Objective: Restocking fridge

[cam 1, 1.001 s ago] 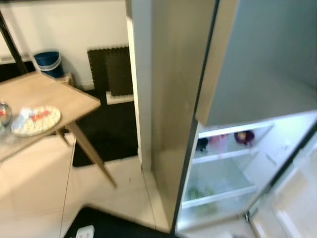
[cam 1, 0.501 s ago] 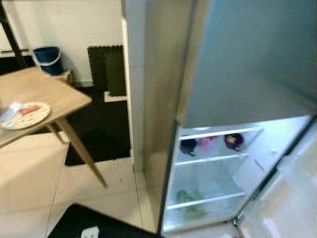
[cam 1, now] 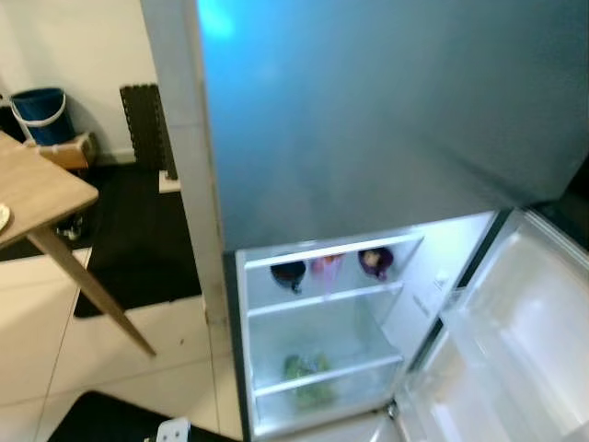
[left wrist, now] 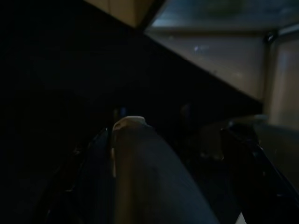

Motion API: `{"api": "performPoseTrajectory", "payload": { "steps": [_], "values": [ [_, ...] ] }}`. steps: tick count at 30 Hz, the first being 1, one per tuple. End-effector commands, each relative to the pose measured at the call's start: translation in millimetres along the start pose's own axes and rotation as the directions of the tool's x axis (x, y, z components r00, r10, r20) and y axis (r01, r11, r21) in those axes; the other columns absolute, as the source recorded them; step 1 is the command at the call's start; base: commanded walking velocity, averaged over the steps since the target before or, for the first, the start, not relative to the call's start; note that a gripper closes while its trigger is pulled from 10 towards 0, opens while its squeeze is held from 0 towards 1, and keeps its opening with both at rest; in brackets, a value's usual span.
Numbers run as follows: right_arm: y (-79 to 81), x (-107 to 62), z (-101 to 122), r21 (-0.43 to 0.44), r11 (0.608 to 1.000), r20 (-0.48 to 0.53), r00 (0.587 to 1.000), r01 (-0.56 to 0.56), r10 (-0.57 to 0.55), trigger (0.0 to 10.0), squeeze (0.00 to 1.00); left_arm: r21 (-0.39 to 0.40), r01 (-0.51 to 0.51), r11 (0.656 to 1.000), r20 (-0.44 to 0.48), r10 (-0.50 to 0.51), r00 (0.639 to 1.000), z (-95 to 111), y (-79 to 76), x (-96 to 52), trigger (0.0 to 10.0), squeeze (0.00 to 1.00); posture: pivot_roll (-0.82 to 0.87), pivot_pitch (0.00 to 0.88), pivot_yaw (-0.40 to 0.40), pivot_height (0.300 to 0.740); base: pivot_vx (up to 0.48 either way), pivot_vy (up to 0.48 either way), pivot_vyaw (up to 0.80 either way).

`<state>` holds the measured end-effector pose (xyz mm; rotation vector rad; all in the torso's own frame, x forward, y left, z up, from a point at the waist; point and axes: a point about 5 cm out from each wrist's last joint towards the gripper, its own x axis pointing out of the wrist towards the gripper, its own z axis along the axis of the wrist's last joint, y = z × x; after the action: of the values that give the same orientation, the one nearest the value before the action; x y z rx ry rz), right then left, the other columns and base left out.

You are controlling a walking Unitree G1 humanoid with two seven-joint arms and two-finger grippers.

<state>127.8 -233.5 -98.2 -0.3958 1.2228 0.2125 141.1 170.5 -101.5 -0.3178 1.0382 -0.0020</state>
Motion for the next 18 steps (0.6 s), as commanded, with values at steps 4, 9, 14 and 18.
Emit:
{"api": "performPoseTrajectory", "payload": {
  "steps": [4, 9, 14, 18],
  "values": [
    [2.6, 0.1, -2.1, -0.007, 1.0, -0.004, 1.0, -0.01, 0.01, 10.0, 0.0, -0.001, 0.001, 1.0, -0.013, -0.001, 1.0, -2.7, -0.6, -0.1, 10.0, 0.0, -0.1, 0.0, -0.032, 0.74, 0.0, 0.0, 0.0],
    [4.4, 0.2, -3.2, 0.016, 0.999, -0.006, 1.0, -0.028, 0.028, 10.0, 0.0, 0.0, 0.006, 1.0, -0.013, -0.006, 1.0, -2.4, -2.1, 0.4, 10.0, 0.0, -0.1, 0.0, -0.032, 0.74, 0.0, 0.0, 0.0],
    [8.0, 0.3, -4.7, 0.025, 0.998, -0.013, 0.998, -0.056, 0.056, 10.0, 0.0, 0.0, 0.007, 1.0, -0.015, -0.007, 1.0, -2.6, -3.2, 0.7, 10.0, 0.0, -0.11, 0.0, -0.034, 0.74, 0.0, 0.0, -0.74],
    [9.7, 0.5, -5.2, 0.026, 0.998, -0.014, 0.998, -0.062, 0.062, 10.0, 0.0, 0.0, 0.008, 1.0, -0.019, -0.008, 1.0, -3.8, -3.5, 0.6, 10.0, 0.0, -0.11, 0.0, -0.034, 0.74, 0.0, 0.0, -0.78]
  ]
}}
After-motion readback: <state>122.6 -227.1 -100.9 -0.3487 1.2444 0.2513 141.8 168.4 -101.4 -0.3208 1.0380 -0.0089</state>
